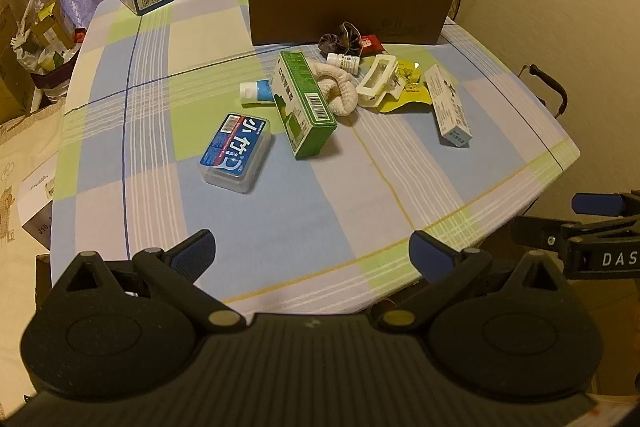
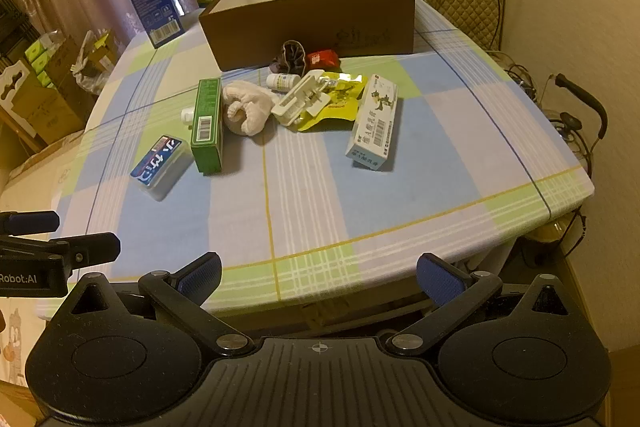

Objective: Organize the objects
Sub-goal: 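Move both tools toward the scattered items on the table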

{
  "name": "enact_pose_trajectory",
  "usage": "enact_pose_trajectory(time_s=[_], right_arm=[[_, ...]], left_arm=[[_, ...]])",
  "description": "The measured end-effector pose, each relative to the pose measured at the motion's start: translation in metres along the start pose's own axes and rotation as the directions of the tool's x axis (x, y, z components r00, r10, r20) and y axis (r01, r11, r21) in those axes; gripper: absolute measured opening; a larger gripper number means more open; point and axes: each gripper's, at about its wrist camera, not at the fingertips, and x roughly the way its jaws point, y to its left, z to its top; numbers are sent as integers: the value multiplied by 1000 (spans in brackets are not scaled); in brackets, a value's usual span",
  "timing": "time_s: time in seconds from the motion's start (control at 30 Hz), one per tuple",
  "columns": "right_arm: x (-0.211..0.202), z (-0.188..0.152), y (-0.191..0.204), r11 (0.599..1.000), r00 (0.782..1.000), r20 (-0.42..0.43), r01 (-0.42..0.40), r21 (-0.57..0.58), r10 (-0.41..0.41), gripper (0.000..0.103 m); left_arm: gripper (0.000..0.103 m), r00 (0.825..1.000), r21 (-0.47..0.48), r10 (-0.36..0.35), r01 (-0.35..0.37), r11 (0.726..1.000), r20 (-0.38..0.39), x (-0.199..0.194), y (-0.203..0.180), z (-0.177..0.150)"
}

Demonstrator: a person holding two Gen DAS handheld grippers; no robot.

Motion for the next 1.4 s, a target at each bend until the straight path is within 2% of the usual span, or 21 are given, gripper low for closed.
enact_pose_trajectory(time_s=[1.03,1.4], right_arm=[[23,32,-3,1000,1000,-21,-20,-19,19,101],[39,54,-19,1000,1000,-22,-16,1,16,101]], left_arm=[[102,1000,-22,25,-25,999,-12,20,8,30],[102,998,-44,45,-47,998,-33,39,11,48]])
